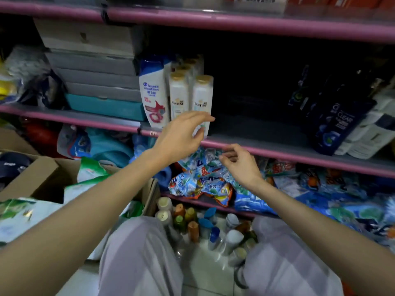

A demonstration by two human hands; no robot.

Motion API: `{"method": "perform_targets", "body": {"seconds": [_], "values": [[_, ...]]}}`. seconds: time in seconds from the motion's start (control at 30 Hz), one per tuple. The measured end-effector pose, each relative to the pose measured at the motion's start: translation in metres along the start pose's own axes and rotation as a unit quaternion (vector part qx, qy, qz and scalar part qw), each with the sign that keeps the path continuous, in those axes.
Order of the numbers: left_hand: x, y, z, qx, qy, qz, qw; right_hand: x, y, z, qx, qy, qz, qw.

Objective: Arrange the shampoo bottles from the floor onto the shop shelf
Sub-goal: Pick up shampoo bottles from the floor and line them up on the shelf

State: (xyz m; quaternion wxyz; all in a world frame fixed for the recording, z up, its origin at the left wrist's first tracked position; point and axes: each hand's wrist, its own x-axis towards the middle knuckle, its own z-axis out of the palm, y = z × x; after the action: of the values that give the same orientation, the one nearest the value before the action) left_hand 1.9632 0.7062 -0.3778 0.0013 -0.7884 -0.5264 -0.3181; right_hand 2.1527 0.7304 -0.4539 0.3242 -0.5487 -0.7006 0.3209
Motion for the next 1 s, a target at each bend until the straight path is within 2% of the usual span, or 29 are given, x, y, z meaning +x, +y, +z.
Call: {"method": "perform_targets", "body": {"seconds": [0.13,0.2,0.3,0.43,0.57,0.8,1.0], "values": [[-0.042,0.005,0.045,-0.018,-0.064,-0.055,0.996,-0.031,0.034,0.012,-0.008,-0.048,0.050,0.998],[-0.067,0.006,0.073,-0.030,-0.132,-0.095,0.986,-0.051,0.062,0.019,-0.016,-0.069,0.091,0.993],[-0.103,-0.001,0.113,-0.035,-0.231,-0.156,0.960,-0.075,0.103,0.029,-0.020,-0.078,0.153,0.985],[-0.150,-0.013,0.155,0.000,-0.300,-0.241,0.923,-0.099,0.155,0.039,-0.065,-0.101,0.225,0.967],[-0.187,-0.028,0.182,-0.022,-0.365,-0.291,0.884,-0.112,0.193,0.050,-0.139,-0.161,0.222,0.951],[-0.211,-0.033,0.222,-0.058,-0.388,-0.349,0.851,-0.106,0.226,0.077,-0.207,-0.234,0.210,0.926],[-0.234,-0.025,0.254,-0.099,-0.380,-0.365,0.844,-0.101,0.245,0.108,-0.257,-0.249,0.176,0.917]]}}
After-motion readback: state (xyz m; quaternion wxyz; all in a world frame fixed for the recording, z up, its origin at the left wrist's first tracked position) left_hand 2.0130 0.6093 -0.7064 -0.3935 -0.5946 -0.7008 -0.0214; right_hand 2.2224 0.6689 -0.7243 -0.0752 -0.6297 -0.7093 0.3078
